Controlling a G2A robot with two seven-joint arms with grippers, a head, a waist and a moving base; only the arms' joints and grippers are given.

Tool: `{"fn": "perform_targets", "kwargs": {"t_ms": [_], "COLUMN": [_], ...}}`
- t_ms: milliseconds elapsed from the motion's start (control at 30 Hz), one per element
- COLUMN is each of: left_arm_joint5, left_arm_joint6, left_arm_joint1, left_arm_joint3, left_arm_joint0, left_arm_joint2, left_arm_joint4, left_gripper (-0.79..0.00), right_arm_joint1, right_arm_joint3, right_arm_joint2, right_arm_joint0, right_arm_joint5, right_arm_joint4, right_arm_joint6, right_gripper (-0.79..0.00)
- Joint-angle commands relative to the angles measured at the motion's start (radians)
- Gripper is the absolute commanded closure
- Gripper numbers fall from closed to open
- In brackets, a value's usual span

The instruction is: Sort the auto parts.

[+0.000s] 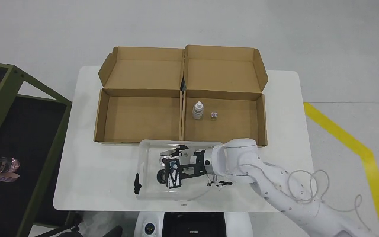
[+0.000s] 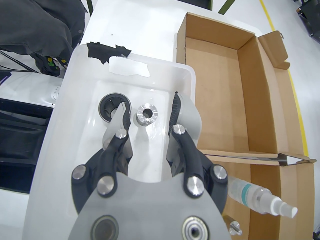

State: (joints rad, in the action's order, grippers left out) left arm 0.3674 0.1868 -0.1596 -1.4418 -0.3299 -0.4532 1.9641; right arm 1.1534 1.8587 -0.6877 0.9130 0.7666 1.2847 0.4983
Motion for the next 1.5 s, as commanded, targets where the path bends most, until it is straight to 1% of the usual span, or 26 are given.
{"fn": "perform_targets", "kwargs": {"t_ms": [0,467,1000,1467], "left_arm_joint5": [0.000,0.000,0.000,0.000], "left_arm_joint6": [0.000,0.000,0.000,0.000], "left_arm_joint1": [0.000,0.000,0.000,0.000], "left_arm_joint3": [0.000,0.000,0.000,0.000], "left_arm_joint0": [0.000,0.000,0.000,0.000], "left_arm_joint2": [0.000,0.000,0.000,0.000], "left_arm_joint4": [0.000,0.000,0.000,0.000], "left_gripper": [-0.785,-0.785,-0.785,-0.785], "right_arm_joint1": [0.008,0.055,0.092,0.120], "right_arm_joint3": [-0.019,-0.123,-0.215,-0.272], "right_arm_joint2": [0.014,0.090,0.128,0.153], "right_arm_joint0": [-0.016,-0.088,-0.118,-0.131], "right_arm_joint5": [-0.005,-0.031,-0.040,-0.017], "right_arm_joint4": [0.000,-0.014,-0.004,-0.019], "right_arm_joint6": [0.004,0.059,0.070,0.068], "right_gripper": [-0.311,-0.299,-0.292,-0.305]}}
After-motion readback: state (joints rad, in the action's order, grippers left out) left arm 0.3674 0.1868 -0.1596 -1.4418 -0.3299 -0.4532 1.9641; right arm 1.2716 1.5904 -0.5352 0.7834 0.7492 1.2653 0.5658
